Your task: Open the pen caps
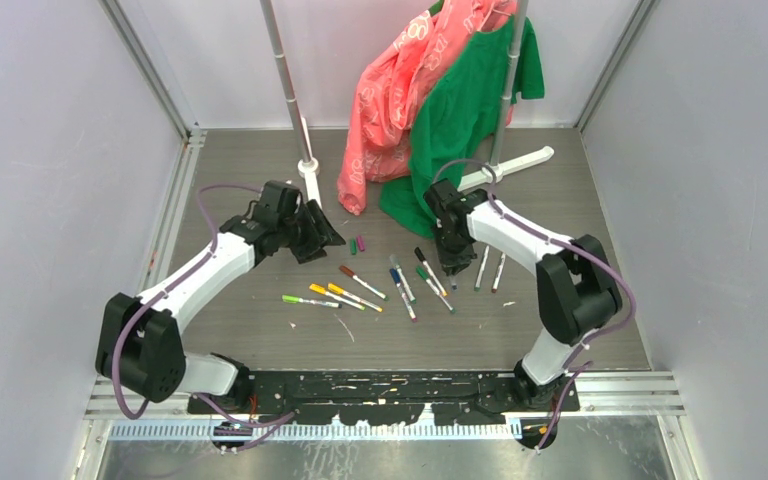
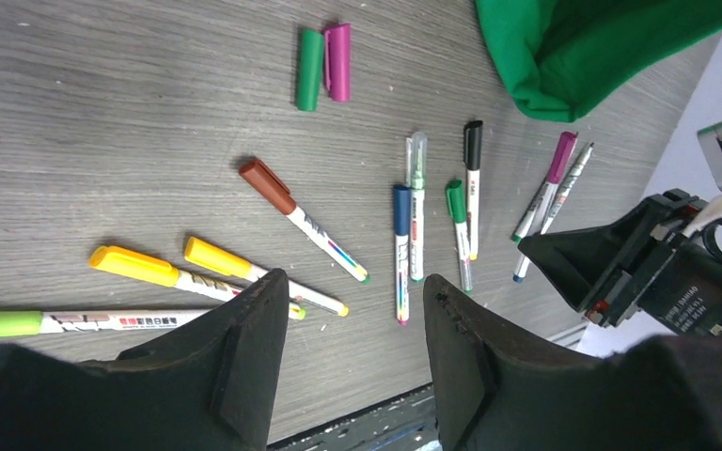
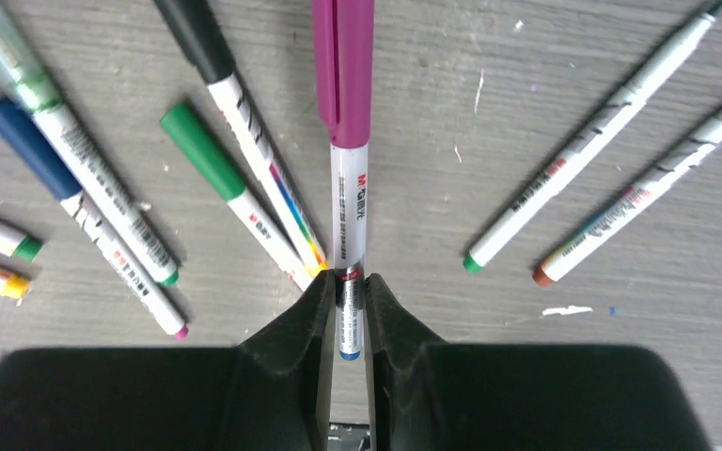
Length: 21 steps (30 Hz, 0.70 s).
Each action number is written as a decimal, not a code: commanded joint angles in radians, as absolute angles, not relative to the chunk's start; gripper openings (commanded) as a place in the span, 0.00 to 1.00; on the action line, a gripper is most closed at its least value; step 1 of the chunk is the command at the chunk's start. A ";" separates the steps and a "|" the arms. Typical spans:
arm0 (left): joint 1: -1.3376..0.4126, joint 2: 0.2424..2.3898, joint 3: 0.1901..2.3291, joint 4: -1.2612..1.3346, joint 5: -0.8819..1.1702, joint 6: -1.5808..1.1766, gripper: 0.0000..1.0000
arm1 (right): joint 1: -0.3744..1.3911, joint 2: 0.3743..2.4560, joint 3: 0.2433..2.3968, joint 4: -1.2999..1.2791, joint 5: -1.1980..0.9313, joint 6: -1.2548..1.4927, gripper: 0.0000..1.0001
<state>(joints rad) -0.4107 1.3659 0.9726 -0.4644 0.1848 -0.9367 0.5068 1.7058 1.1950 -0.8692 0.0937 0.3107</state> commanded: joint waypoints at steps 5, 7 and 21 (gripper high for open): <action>-0.410 1.327 0.875 -0.228 0.363 -1.037 0.55 | 0.563 1.515 1.197 -0.962 0.048 0.373 0.01; -0.416 1.334 0.854 -0.170 0.395 -1.063 0.56 | 0.588 1.489 1.193 -0.953 -0.006 0.394 0.01; -0.468 1.364 0.856 -0.069 0.446 -1.106 0.59 | 0.838 1.555 1.278 -0.838 -0.140 0.532 0.02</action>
<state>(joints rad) -0.4591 1.3632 0.8383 -0.1383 0.4107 -1.0946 0.8078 1.5249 1.2095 -0.8982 -0.1020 0.4774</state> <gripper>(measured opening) 0.589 0.200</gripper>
